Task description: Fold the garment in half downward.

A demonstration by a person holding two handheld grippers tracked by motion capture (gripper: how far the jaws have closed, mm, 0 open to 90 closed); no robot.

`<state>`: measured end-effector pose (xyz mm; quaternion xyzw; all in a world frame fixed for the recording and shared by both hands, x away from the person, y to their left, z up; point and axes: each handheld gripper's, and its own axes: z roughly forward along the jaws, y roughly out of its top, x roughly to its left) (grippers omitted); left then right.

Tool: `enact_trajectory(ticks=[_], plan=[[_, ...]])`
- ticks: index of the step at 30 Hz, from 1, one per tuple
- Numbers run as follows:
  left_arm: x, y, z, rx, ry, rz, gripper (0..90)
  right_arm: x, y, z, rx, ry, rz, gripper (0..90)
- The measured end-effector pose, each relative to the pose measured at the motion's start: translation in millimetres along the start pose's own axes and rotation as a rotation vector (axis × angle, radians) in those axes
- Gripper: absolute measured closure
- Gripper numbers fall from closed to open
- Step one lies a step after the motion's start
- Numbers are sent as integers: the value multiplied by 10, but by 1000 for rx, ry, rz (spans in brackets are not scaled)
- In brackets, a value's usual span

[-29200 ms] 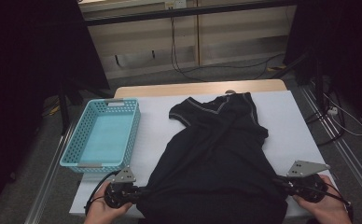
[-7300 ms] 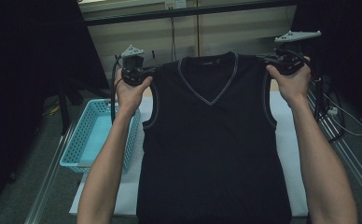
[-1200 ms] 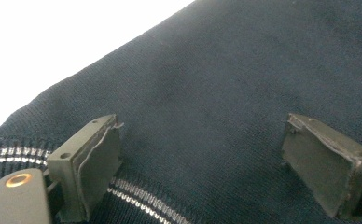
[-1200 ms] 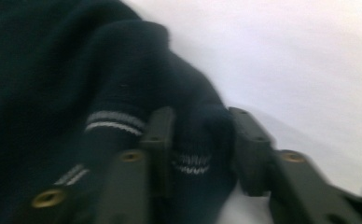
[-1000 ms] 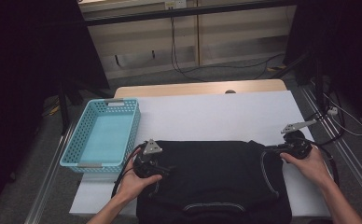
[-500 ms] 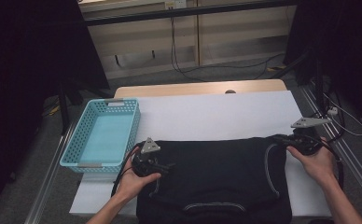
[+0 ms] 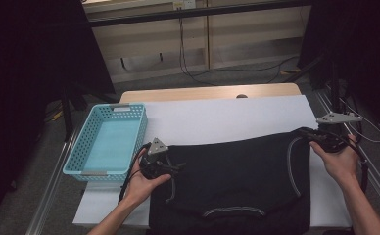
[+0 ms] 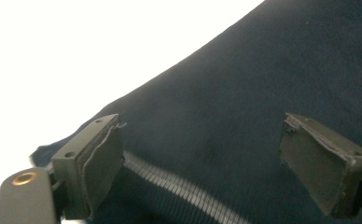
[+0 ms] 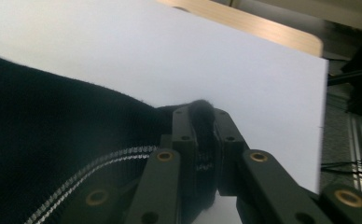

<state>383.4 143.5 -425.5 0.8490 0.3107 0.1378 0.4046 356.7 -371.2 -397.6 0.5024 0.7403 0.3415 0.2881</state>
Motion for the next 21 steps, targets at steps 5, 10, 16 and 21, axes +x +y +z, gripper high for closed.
enact_trajectory(ticks=[5,10,16,21], plan=[[66,95,48,-7,13,-12,193,-209,-6,-93,0,-50,29,820],[150,185,155,4,27,-21,265,-291,-50,-103,1,-54,42,819],[302,265,352,36,65,-56,344,-256,-176,22,8,-31,60,818],[461,259,486,54,118,-101,472,-253,-203,14,1,-17,66,817]])
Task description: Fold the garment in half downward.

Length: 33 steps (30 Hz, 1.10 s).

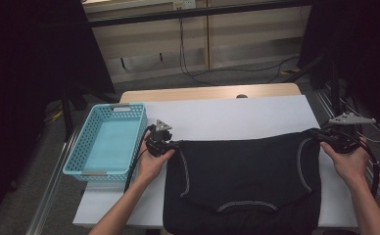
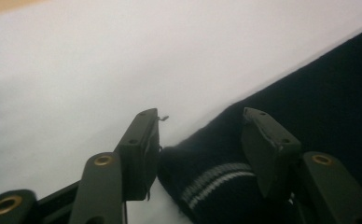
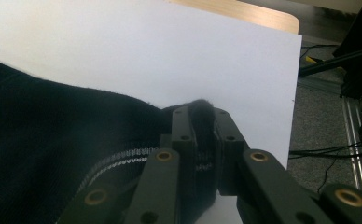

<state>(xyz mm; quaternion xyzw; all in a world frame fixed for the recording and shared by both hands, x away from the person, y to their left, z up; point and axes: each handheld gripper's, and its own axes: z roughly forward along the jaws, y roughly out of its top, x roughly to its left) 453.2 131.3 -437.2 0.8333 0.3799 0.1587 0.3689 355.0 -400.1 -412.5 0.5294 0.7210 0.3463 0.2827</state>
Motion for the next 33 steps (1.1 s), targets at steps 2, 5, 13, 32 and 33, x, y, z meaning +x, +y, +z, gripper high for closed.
enact_trajectory(ticks=[2,5,13,32,33], plan=[[43,-27,58,23,-6,-8,473,5,-16,11,5,4,-3,816],[50,-57,100,59,-7,6,471,8,-41,32,16,10,-3,816],[93,-99,143,64,-27,-48,415,33,-50,60,26,20,-11,815],[51,-127,81,88,-150,-90,752,39,-77,83,36,37,-13,815],[42,-121,77,89,-152,-84,762,41,-77,83,37,38,-12,815]])
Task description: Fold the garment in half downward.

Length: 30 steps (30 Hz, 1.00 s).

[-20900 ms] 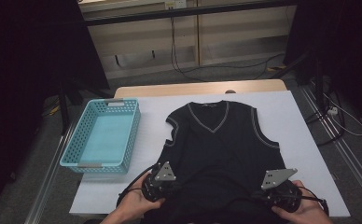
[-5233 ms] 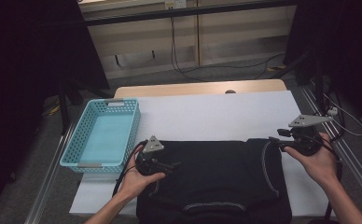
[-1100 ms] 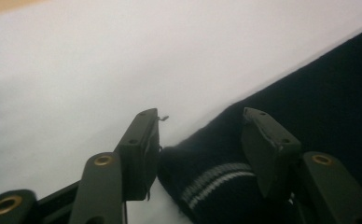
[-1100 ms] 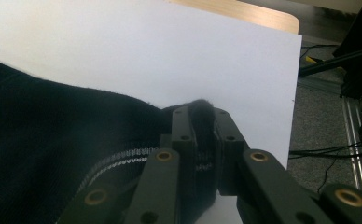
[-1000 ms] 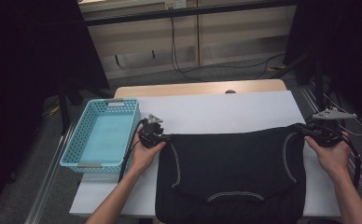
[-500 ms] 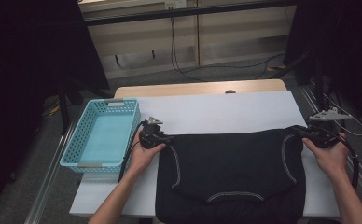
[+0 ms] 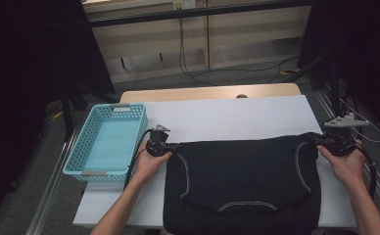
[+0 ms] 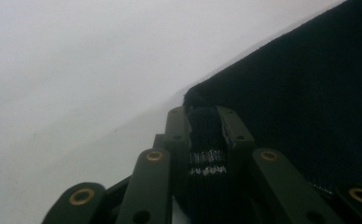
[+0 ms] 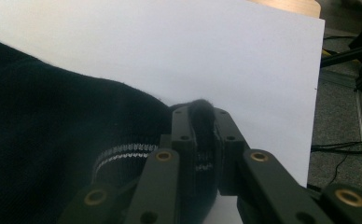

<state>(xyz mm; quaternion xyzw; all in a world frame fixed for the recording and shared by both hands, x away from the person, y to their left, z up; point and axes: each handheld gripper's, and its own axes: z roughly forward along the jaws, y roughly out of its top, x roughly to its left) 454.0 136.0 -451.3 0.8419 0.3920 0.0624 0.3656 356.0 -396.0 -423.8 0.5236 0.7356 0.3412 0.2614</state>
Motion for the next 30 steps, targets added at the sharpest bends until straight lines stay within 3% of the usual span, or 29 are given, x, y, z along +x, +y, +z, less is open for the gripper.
enact_trajectory(ticks=[3,6,7,11,14,16,30], plan=[[-41,32,-7,2,33,22,777,4,8,-18,-6,1,5,815],[-30,66,-57,-15,19,-2,783,-7,15,-40,-18,6,11,815],[-16,89,-112,-30,-3,-11,787,-10,17,-46,-20,5,12,815],[-18,188,-390,-130,-17,-27,795,3,21,-82,-39,12,19,814],[-62,243,-486,-172,3,-1,799,23,48,-96,-50,17,20,814],[-68,281,-516,-195,49,12,806,36,73,-112,-59,19,16,814],[146,545,-669,-234,109,-19,813,123,418,-133,-154,54,13,813]])
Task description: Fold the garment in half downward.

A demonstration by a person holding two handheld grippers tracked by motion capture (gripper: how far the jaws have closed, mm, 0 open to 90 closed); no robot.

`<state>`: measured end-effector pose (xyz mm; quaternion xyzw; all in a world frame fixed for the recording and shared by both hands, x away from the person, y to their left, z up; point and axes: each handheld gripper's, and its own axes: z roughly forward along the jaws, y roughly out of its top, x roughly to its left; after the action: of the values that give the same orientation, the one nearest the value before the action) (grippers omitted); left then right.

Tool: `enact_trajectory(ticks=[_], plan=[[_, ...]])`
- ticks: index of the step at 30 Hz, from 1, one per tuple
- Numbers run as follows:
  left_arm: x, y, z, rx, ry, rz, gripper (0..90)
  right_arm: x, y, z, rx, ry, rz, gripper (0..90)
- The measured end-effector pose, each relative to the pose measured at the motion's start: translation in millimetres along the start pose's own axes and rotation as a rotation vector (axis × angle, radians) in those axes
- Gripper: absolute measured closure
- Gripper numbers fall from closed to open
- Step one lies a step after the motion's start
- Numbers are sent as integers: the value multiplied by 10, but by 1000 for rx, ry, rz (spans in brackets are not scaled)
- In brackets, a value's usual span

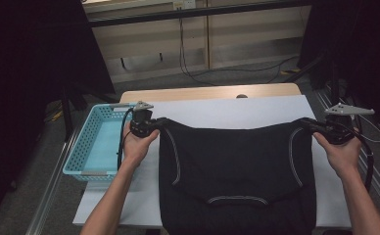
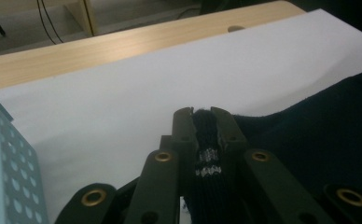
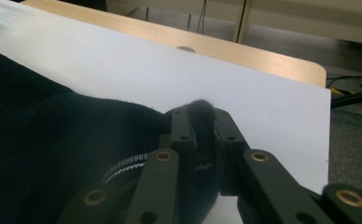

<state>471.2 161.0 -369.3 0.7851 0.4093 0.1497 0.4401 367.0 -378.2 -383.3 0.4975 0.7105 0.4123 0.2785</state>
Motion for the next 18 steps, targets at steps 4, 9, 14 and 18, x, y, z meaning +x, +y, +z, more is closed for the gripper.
enact_trajectory(ticks=[4,9,14,18], plan=[[62,85,28,-5,11,-8,815,42,85,39,-8,-4,-8,813],[117,161,95,-9,20,-14,815,63,172,118,-15,-5,-5,812],[151,231,73,-14,21,-6,815,58,269,229,-3,-5,0,812],[220,274,16,-35,35,-15,815,48,346,281,-5,-14,-4,812]])
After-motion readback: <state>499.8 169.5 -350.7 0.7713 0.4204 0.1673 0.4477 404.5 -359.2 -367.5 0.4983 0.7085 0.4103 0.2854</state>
